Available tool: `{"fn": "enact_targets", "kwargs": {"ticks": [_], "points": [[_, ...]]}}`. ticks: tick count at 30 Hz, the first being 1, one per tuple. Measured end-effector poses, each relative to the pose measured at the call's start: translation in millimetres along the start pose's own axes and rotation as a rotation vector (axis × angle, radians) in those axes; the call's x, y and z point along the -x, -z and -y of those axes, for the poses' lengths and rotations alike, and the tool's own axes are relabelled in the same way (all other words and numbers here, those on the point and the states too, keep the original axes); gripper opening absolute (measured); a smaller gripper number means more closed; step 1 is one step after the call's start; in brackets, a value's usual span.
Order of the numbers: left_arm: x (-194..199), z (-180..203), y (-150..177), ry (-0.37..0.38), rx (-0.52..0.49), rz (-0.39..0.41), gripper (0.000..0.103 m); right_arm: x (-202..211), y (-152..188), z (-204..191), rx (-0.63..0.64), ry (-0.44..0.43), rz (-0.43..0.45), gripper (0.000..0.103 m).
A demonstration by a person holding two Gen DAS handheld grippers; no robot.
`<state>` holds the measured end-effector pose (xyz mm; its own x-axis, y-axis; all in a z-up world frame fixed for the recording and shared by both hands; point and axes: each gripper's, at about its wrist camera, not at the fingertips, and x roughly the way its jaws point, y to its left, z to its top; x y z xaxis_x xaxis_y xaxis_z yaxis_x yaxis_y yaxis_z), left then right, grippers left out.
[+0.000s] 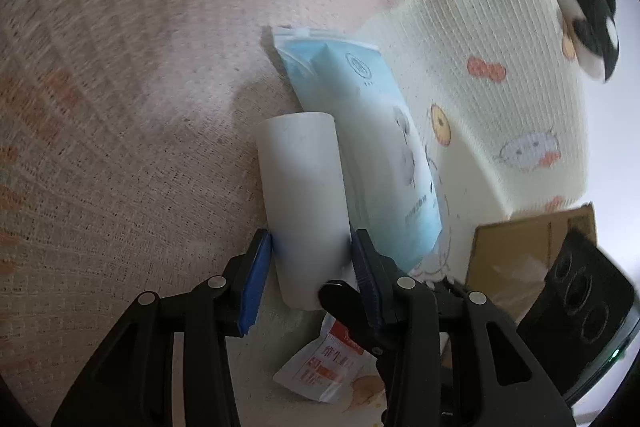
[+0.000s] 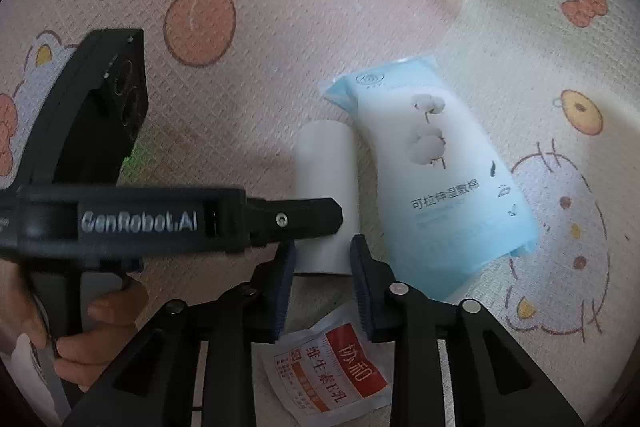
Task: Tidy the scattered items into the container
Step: 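Lower the right gripper around the white paper tube and close it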
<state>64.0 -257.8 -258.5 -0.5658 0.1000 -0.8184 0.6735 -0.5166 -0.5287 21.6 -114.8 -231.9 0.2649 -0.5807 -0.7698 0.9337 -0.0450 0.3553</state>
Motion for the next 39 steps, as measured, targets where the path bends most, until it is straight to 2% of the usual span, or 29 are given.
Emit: {"fn": "enact_targets", "kwargs": {"ticks": [3, 9, 12, 15, 19, 22, 25, 26, 27, 35, 39], "points": [[1, 10, 3, -0.023, -0.038, 0.005, 0.043, -3, -2, 2, -0.019, -0.013, -0.020, 0.033], [1, 14, 5, -0.034, -0.076, 0.004, 0.043, -6, 3, 9, -0.084, -0.060, -0.024, 0.038], [-3, 17, 4, -0.033, -0.083, -0.010, 0.043, -14, 1, 15, -0.136, -0.089, -0.069, 0.041], [-7, 12, -4, -0.013, -0.043, -0.033, 0.044, -20, 0, 17, -0.176, -0.099, -0.082, 0.041], [-18, 2, -14, 0.004, 0.021, -0.065, 0.054, -23, -1, 14, -0.186, -0.100, -0.095, 0.041], [-19, -3, -18, 0.028, 0.074, -0.048, 0.054, -25, 1, 11, -0.195, -0.101, -0.100, 0.041], [-17, -3, -20, 0.031, 0.085, -0.021, 0.054, -26, 3, 9, -0.209, -0.109, -0.103, 0.041], [-16, -2, -20, 0.026, 0.079, -0.012, 0.053, -26, 4, 9, -0.209, -0.110, -0.103, 0.041], [-16, 0, -19, 0.033, 0.064, -0.014, 0.047, -26, 4, 8, -0.210, -0.111, -0.104, 0.041], [-6, 19, -2, 0.043, -0.049, 0.001, 0.047, -20, 5, 2, -0.230, -0.108, -0.095, 0.041], [8, 32, 4, 0.032, -0.095, 0.042, 0.047, -8, 4, -14, -0.182, -0.077, -0.077, 0.041]]}}
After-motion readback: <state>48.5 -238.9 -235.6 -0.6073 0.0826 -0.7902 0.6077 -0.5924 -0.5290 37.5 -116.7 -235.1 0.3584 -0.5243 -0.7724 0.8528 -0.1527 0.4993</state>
